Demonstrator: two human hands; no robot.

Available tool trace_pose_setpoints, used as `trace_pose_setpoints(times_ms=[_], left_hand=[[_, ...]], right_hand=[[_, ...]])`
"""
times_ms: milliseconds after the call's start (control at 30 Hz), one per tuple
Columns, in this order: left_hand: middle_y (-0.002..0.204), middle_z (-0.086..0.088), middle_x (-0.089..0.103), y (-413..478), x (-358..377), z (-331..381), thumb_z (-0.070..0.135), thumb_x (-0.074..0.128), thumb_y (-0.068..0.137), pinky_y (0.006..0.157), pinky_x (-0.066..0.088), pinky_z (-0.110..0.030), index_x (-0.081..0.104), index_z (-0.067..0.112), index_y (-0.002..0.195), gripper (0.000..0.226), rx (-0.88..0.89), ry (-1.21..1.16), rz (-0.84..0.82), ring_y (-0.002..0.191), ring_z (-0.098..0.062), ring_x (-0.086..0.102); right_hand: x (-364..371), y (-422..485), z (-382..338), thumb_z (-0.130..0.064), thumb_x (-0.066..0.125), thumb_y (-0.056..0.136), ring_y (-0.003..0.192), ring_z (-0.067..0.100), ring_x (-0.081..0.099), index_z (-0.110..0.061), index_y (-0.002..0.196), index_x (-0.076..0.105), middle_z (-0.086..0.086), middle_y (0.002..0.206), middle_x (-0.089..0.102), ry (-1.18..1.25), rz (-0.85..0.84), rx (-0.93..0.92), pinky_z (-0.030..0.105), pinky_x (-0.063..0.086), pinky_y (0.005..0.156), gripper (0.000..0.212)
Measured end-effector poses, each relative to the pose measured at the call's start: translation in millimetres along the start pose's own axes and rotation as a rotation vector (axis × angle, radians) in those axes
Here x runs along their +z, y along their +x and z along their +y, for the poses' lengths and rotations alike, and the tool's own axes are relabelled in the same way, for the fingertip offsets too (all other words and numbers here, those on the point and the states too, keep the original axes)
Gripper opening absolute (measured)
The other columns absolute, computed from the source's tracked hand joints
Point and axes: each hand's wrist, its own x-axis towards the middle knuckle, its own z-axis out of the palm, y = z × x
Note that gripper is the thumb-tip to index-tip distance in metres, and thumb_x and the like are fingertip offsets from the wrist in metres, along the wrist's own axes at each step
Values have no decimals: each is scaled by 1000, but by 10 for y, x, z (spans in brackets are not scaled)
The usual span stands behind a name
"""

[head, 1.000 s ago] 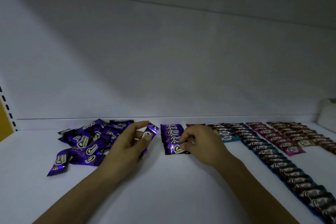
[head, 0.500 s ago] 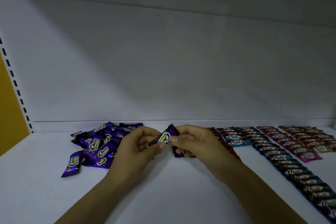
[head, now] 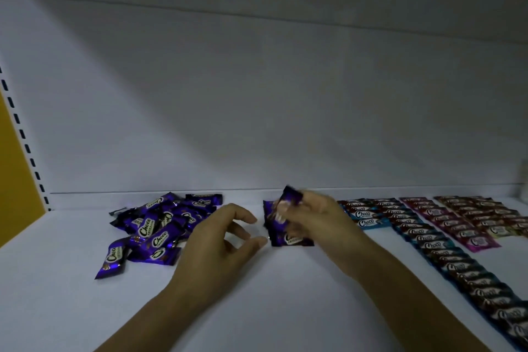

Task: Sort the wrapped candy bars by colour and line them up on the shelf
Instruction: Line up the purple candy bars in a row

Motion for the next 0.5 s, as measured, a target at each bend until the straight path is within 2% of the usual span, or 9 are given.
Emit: trace_pose_setpoints(times_ms=[67, 133, 200, 300, 400, 500], left_hand=[[87, 17, 64, -4, -39, -19, 31, 74, 78, 64, 54, -29, 61, 37, 90, 20, 28, 122, 22, 80, -2, 63], [91, 17, 63, -2, -56, -34, 30, 72, 80, 65, 54, -35, 59, 39, 91, 19, 48, 180, 44, 77, -4, 62], [94, 16, 63, -1, -59, -35, 30, 71, 81, 65, 54, -38, 57, 41, 91, 21, 60, 202, 47, 78, -5, 62], [94, 19, 60, -8, -61, -50, 29, 71, 81, 64, 53, -33, 57, 41, 95, 23, 76, 231, 60, 83, -1, 59], [97, 23, 56, 2, -57, -74, 30, 69, 83, 67, 51, -26, 62, 33, 99, 17, 72, 282, 15, 88, 2, 56], [105, 23, 52, -2, -39, -98, 33, 65, 86, 80, 50, -30, 62, 32, 105, 19, 84, 342, -99, 100, 1, 51]], right_hand=[[-174, 22, -22, -18, 63, 90, 74, 18, 70, -10, 95, 65, 8, 76, 72, -275, 112, -111, 38, 55, 75, 10], [-305, 23, -23, -18, 65, 88, 67, 12, 64, -16, 101, 65, 7, 69, 66, -510, 62, -172, 33, 51, 71, 13], [-341, 12, -3, -18, 75, 80, 64, 5, 62, -22, 101, 62, -3, 65, 67, -570, -64, -109, 25, 48, 72, 25], [-287, 30, 55, -23, 83, 69, 67, 6, 64, -22, 80, 67, -5, 69, 71, -734, -103, -60, 24, 48, 76, 20], [-260, 46, 108, -34, 80, 71, 82, 5, 64, -28, 89, 75, -8, 85, 72, -923, -83, -111, 27, 42, 91, 20], [-255, 58, 144, -38, 78, 72, 82, 2, 59, -33, 91, 75, -19, 81, 63, -947, -52, -169, 24, 41, 85, 20]])
